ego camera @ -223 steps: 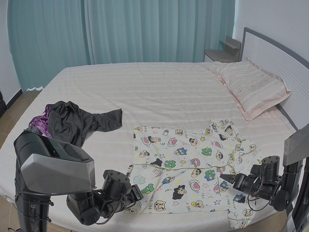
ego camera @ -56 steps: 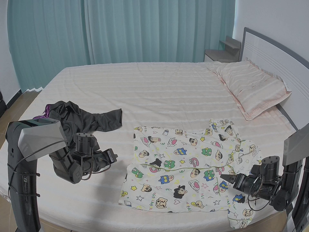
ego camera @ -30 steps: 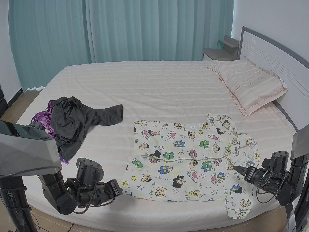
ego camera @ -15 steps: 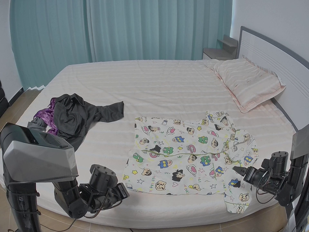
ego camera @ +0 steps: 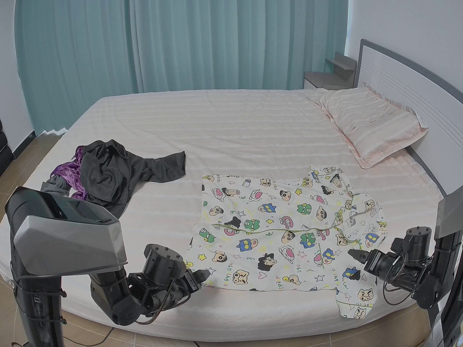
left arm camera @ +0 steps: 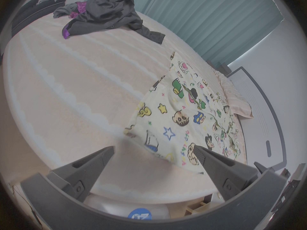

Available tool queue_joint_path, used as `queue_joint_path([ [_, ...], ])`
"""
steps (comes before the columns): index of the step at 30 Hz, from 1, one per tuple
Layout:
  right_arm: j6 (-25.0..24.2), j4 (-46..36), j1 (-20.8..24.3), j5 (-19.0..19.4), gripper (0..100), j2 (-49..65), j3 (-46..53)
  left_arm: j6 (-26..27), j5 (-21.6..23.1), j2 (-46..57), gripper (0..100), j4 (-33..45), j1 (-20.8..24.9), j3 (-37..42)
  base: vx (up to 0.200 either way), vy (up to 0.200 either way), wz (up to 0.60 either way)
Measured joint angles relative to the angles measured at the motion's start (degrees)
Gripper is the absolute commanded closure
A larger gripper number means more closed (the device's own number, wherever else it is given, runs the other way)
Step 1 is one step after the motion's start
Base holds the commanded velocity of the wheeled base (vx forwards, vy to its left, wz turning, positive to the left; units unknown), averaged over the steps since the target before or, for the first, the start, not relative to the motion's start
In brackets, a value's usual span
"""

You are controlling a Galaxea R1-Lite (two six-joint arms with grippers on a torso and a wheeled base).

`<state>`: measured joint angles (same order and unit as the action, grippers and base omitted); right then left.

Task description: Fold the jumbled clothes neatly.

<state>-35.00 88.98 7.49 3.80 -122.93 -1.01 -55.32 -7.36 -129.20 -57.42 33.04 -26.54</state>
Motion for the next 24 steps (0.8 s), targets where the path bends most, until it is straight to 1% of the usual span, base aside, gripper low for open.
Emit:
queue_joint_path([
  [3, -0.2, 0.0, 0.2, 0.0, 0, 0.1, 0.0, 0.0, -1.7, -1.2, 0, 0.3, 0.2, -2.4, 0.000, 0.000, 0.00],
  [9, -0.3, 0.0, 0.4, 0.0, 0, 0.1, 0.0, 0.4, -2.6, -3.5, 0, 1.4, 0.3, -6.9, 0.000, 0.000, 0.00],
  [11, -0.4, 0.0, 0.5, 0.0, 0, 0.2, 0.0, 1.2, -4.1, -4.4, 0, 1.7, 0.4, -8.3, 0.000, 0.000, 0.00],
  [12, -0.4, 0.0, 0.5, 0.0, 0, 0.2, 0.0, 2.1, -4.8, -4.8, 100, 1.9, 0.4, -8.9, 0.000, 0.000, 0.00],
  [15, -0.4, 0.0, 0.5, 0.0, 0, 0.2, 0.0, 4.0, -5.3, -5.9, 100, 2.6, 0.5, -10.0, 0.000, 0.000, 0.00],
  [19, -0.1, 0.0, 0.4, 0.0, 0, 0.2, 0.0, 4.2, -6.5, -6.8, 100, 3.4, 0.6, -10.4, 0.000, 0.000, 0.00],
  [24, 0.0, 0.0, 0.2, 0.0, 0, 0.2, 0.0, 4.2, -8.6, -7.0, 100, 3.4, 1.2, -8.8, 0.000, 0.000, 0.00],
])
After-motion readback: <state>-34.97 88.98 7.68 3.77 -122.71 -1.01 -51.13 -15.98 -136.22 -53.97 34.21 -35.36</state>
